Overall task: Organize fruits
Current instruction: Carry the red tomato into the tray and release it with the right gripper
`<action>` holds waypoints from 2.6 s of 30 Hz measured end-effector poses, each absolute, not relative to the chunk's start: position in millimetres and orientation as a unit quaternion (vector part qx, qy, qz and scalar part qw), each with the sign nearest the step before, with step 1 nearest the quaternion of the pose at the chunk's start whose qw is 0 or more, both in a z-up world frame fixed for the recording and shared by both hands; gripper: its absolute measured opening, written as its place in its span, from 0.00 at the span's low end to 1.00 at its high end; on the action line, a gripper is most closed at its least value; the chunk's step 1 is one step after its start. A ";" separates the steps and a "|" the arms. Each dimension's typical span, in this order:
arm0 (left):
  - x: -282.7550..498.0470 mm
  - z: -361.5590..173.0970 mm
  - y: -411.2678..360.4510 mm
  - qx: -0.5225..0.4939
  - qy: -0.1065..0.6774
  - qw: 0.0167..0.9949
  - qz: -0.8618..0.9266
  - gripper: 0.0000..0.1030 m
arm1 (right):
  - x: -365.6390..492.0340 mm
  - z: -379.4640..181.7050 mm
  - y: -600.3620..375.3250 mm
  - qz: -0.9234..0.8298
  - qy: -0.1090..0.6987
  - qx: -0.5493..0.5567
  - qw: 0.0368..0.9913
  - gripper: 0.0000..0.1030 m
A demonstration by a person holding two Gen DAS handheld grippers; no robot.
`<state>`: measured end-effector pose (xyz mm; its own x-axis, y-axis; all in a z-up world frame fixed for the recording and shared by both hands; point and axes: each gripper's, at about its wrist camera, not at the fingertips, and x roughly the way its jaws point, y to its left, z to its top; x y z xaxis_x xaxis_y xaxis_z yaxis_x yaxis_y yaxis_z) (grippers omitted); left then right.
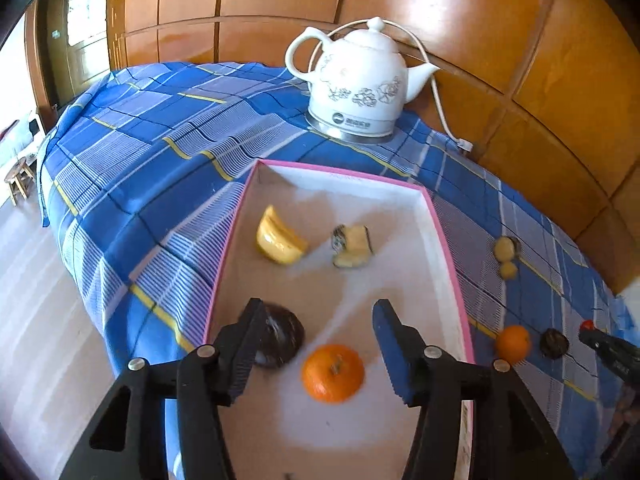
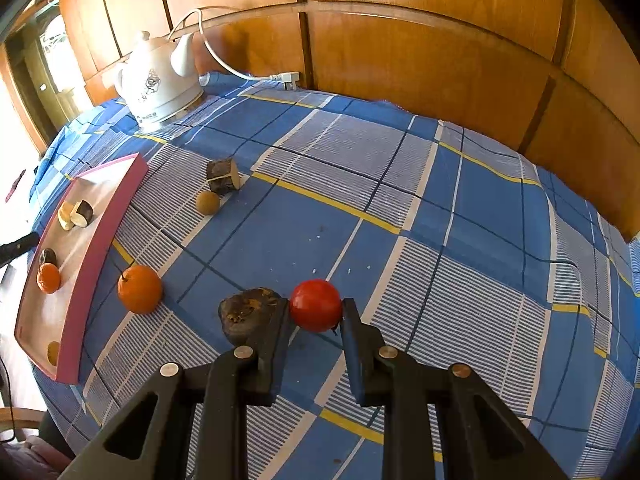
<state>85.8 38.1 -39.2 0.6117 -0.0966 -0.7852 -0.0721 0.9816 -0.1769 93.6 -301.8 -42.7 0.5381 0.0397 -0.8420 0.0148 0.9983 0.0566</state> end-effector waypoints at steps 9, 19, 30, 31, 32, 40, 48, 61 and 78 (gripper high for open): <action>63.1 -20.8 15.8 -0.061 0.413 0.908 -0.033 0.55 | 91.9 -41.0 -294.6 0.015 0.477 0.027 0.878 0.24; 53.4 -19.8 7.7 -0.043 0.409 0.910 -0.044 0.55 | 91.0 -42.0 -288.1 0.037 0.475 0.032 0.879 0.24; 49.9 -24.5 8.2 -0.042 0.411 0.909 -0.045 0.55 | 89.5 -46.6 -267.5 0.081 0.484 0.029 0.871 0.24; 49.9 -24.0 8.7 -0.043 0.410 0.910 -0.045 0.55 | 89.4 -45.8 -265.5 0.083 0.484 0.028 0.870 0.24; 50.0 -23.3 9.2 -0.043 0.408 0.911 -0.045 0.55 | 89.2 -43.8 -261.9 0.086 0.484 0.027 0.871 0.24; 49.8 -26.0 16.9 -0.053 0.411 0.909 -0.043 0.55 | 91.4 -32.4 -213.6 0.139 0.476 0.025 0.868 0.24; 47.8 -29.2 29.2 -0.065 0.414 0.907 -0.036 0.55 | 105.6 -32.2 -144.3 0.200 0.477 0.009 0.856 0.24; 44.5 -31.5 41.8 -0.083 0.411 0.907 -0.032 0.55 | 133.3 -37.4 -85.1 0.224 0.486 0.005 0.845 0.24; 43.1 -33.7 49.6 -0.088 0.408 0.908 -0.027 0.55 | 153.6 -46.7 -64.7 0.211 0.495 -0.001 0.843 0.24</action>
